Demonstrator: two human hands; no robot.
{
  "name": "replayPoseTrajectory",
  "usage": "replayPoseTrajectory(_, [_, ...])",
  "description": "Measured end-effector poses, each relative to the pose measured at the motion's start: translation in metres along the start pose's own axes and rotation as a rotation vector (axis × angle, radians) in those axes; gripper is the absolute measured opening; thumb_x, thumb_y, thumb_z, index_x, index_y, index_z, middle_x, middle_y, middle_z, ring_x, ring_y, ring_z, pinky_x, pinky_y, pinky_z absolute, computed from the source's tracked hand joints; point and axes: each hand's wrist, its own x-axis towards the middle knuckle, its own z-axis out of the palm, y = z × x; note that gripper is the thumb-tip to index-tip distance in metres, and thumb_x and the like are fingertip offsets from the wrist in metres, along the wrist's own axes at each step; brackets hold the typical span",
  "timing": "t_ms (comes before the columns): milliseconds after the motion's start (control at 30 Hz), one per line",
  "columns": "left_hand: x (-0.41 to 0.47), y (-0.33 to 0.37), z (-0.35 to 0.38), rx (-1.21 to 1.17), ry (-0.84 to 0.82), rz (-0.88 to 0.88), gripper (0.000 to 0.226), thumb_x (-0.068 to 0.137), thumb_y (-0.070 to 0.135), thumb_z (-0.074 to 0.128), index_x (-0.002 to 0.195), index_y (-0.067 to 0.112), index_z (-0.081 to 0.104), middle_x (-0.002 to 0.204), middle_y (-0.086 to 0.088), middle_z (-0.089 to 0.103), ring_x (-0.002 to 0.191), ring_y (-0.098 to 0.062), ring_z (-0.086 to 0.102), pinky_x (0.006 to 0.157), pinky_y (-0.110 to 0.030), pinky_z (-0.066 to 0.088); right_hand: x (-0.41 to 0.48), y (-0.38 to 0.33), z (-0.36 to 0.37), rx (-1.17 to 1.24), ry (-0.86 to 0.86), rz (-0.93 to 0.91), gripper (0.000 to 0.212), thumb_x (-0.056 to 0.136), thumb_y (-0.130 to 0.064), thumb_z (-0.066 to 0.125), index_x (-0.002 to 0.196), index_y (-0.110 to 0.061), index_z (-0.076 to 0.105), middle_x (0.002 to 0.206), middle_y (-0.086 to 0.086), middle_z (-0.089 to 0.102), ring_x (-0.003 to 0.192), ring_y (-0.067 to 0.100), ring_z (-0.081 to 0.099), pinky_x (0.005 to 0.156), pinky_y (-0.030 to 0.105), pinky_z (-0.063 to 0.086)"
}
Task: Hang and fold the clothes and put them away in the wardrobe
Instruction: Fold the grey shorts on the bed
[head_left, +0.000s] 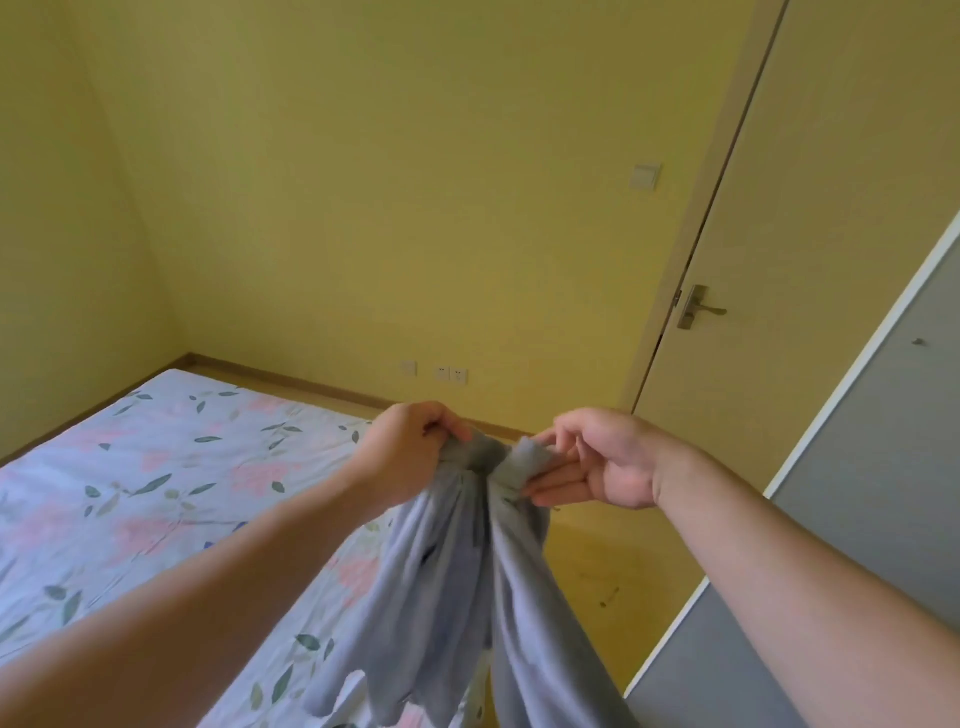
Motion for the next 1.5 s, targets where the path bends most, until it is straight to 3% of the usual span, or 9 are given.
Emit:
replayPoseTrajectory(167, [-0.016, 0.028, -0.002, -0.022, -0.051, 0.120, 0.033, 0.094, 0.013, 0.056, 0.082, 0.040, 0.071, 0.089, 0.019, 0.072, 0.087, 0.003, 0.064, 0.076, -0.015, 0.048, -0.011, -0.001, 0.027, -0.176, -0.075, -0.160, 0.021, 0.091, 0.009, 0.059, 0.099, 0.000, 0.076, 0.105, 0.024, 0.074, 0.096, 0.035, 0.075, 0.072, 0.038, 0.063])
replayPoseTrajectory(233, [-0.021, 0.031, -0.007, -0.056, -0.103, 0.157, 0.026, 0.095, 0.046, 0.054, 0.087, 0.031, 0.074, 0.087, 0.012, 0.072, 0.086, -0.006, 0.064, 0.078, -0.026, 0.051, -0.016, 0.000, 0.031, -0.268, -0.014, -0.247, 0.009, 0.093, -0.004, 0.069, 0.101, -0.001, 0.073, 0.100, 0.020, 0.076, 0.091, 0.031, 0.076, 0.070, 0.035, 0.063])
replayPoseTrajectory(300, [-0.025, 0.031, -0.008, 0.006, -0.111, 0.205, 0.038, 0.086, 0.071, 0.054, 0.083, 0.037, 0.071, 0.079, 0.015, 0.067, 0.075, 0.000, 0.059, 0.065, -0.016, 0.045, -0.017, 0.003, 0.034, -0.344, 0.025, -0.335, 0.009, 0.092, -0.011, 0.073, 0.097, -0.004, 0.073, 0.095, 0.016, 0.077, 0.088, 0.028, 0.077, 0.065, 0.031, 0.061])
replayPoseTrajectory(467, [-0.021, 0.028, -0.012, 0.141, 0.019, 0.255, 0.016, 0.085, 0.032, 0.078, 0.081, 0.039, 0.065, 0.067, 0.009, 0.061, 0.062, -0.002, 0.052, 0.056, -0.016, 0.039, -0.020, 0.005, 0.036, -0.516, -0.004, -0.376, 0.020, 0.096, -0.030, 0.070, 0.101, -0.010, 0.069, 0.089, 0.013, 0.078, 0.073, 0.026, 0.076, 0.056, 0.030, 0.058])
replayPoseTrajectory(733, [0.006, 0.016, -0.051, 0.040, -0.112, 0.227, 0.015, 0.092, 0.019, 0.073, 0.091, 0.033, 0.067, 0.085, 0.006, 0.071, 0.080, -0.013, 0.063, 0.079, -0.033, 0.052, -0.019, 0.014, 0.018, -1.246, -0.045, 0.185, 0.038, 0.097, -0.040, 0.065, 0.125, -0.018, 0.051, 0.090, 0.008, 0.076, 0.065, 0.024, 0.073, 0.061, 0.029, 0.057])
replayPoseTrajectory(900, [0.025, -0.013, -0.071, -0.161, -0.185, 0.088, 0.014, 0.097, 0.003, 0.063, 0.093, 0.015, 0.067, 0.086, -0.005, 0.069, 0.081, -0.017, 0.061, 0.082, -0.036, 0.050, -0.031, 0.004, 0.026, -1.453, -0.221, -0.046, 0.026, 0.088, -0.057, 0.069, 0.097, -0.036, 0.058, 0.085, -0.012, 0.071, 0.072, 0.004, 0.070, 0.063, 0.026, 0.056])
replayPoseTrajectory(1100, [0.031, -0.039, -0.083, -0.252, -0.227, 0.009, 0.016, 0.100, -0.004, 0.054, 0.092, 0.006, 0.063, 0.064, 0.009, 0.060, 0.057, -0.002, 0.049, 0.057, -0.014, 0.040, -0.028, -0.007, 0.031, -1.462, -0.038, -0.364, 0.068, 0.072, -0.088, 0.057, 0.062, -0.021, 0.047, 0.057, -0.011, 0.044, 0.049, 0.010, 0.040, 0.046, 0.030, 0.032])
replayPoseTrajectory(1300, [0.032, -0.061, -0.077, -0.358, -0.229, -0.144, 0.015, 0.103, 0.001, 0.052, 0.090, 0.006, 0.059, 0.075, -0.004, 0.052, 0.063, -0.016, 0.047, 0.052, -0.022, 0.045, -0.001, -0.006, 0.037, -1.344, 0.121, -0.558, 0.075, 0.077, -0.082, 0.060, 0.053, -0.021, 0.023, 0.047, -0.009, 0.018, 0.044, 0.013, 0.021, 0.044, 0.031, 0.018])
replayPoseTrajectory(1500, [0.034, -0.073, -0.058, -0.464, -0.254, -0.225, 0.014, 0.100, -0.008, 0.050, 0.098, 0.005, 0.053, 0.102, -0.013, 0.050, 0.090, -0.029, 0.059, 0.073, -0.053, 0.063, 0.022, 0.001, 0.027, -1.319, 0.086, -0.502, 0.076, 0.074, -0.080, 0.064, 0.052, -0.020, 0.023, 0.051, -0.007, 0.017, 0.048, 0.015, 0.021, 0.048, 0.035, 0.017])
